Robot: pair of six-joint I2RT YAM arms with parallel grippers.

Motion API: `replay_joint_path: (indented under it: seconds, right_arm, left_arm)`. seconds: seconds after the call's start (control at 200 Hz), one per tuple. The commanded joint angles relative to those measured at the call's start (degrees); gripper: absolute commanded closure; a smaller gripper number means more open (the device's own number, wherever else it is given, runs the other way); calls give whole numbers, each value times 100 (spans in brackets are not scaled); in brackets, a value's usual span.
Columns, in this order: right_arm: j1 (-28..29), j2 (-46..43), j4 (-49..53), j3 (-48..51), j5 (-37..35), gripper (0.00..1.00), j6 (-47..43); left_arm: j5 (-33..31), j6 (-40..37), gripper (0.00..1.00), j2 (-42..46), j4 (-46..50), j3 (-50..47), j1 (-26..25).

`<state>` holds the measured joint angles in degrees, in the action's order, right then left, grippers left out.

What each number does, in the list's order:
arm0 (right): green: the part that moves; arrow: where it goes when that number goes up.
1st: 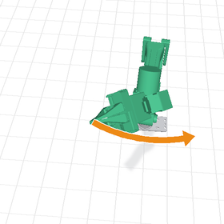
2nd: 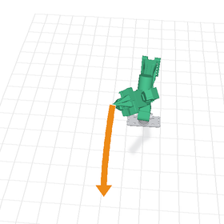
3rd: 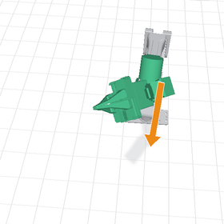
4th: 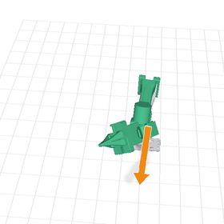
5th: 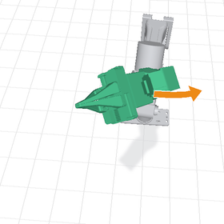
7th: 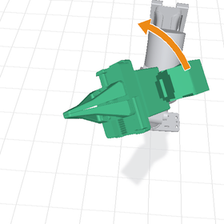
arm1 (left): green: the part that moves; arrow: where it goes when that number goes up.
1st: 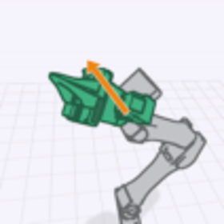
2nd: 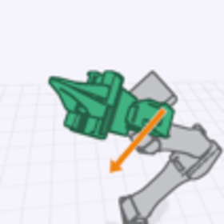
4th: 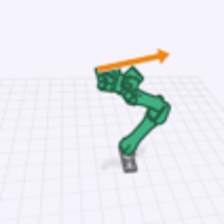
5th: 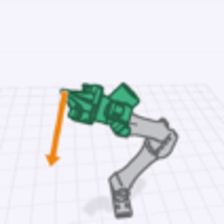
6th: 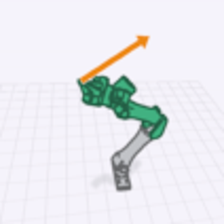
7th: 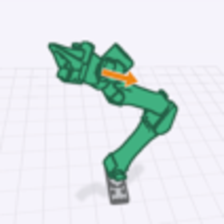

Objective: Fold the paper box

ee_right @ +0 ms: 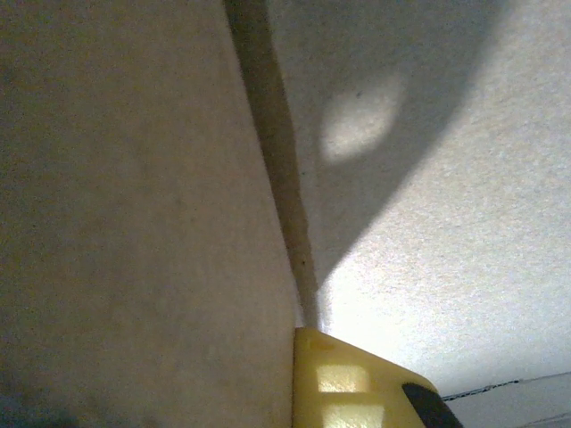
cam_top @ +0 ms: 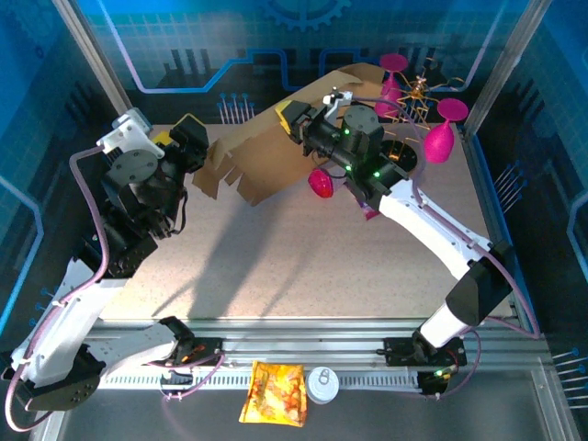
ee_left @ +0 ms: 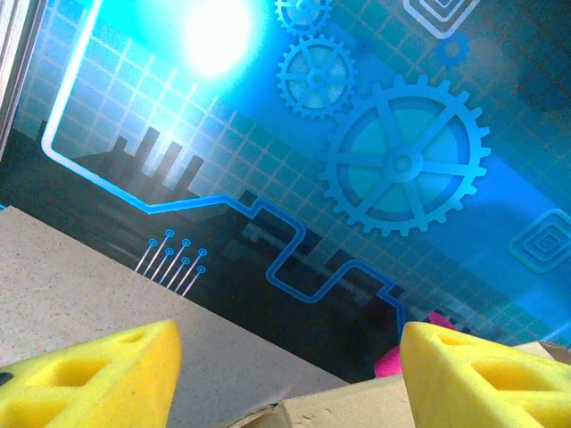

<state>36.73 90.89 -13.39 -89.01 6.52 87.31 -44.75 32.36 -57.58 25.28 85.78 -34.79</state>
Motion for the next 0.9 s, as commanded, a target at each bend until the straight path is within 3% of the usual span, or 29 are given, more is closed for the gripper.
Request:
replay_joint_path:
  seconds: [0.0,0.26,0.5,0.68,0.896]
  right_arm:
    - [36,50,-527,-237,104,100,-178]
    - [-2,193,-631,-627,279,100,-191]
    - [293,-141,-456,-636,-93,100,-450]
    - [943,-593,-40,-437,-1185,100,-747]
    - [1756,-1071,1012,-563,-2694,100,-981]
  left_arm:
    - [-83,-212,33,11,52,189,-30]
    - [-583,-361,33,19,290,493,-40]
    - [-1299,-791,33,-6,366,857,-53]
    - [-1624,-1386,32,-25,-57,908,-50]
    - [-1615,-1429,32,-51,-118,879,-66]
